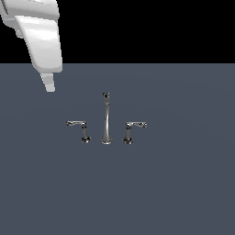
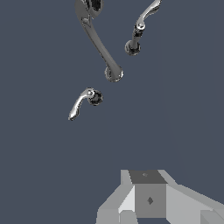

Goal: Turn on the faucet by rotating a designated handle.

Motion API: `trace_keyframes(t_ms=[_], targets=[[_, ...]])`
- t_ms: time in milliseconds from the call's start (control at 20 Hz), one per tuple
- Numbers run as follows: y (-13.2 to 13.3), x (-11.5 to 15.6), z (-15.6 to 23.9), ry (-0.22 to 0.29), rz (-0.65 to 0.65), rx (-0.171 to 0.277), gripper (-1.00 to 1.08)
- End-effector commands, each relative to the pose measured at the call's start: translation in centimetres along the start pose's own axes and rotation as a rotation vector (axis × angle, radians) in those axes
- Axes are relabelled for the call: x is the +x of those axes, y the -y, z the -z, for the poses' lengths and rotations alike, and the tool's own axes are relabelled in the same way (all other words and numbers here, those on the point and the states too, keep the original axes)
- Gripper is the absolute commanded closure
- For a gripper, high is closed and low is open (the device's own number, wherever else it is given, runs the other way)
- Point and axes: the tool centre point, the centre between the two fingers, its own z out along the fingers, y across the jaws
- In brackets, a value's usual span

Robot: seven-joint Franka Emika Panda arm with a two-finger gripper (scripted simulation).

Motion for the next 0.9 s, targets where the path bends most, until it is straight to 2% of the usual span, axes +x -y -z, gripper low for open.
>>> trace_keyframes(t_ms=[0,850], targets=[[1.0,0.2,-1.0,0.002,-0.043,0.002,1.08],[6.9,2.7,-7.9,0.005,-0.326,0.006,1.08]])
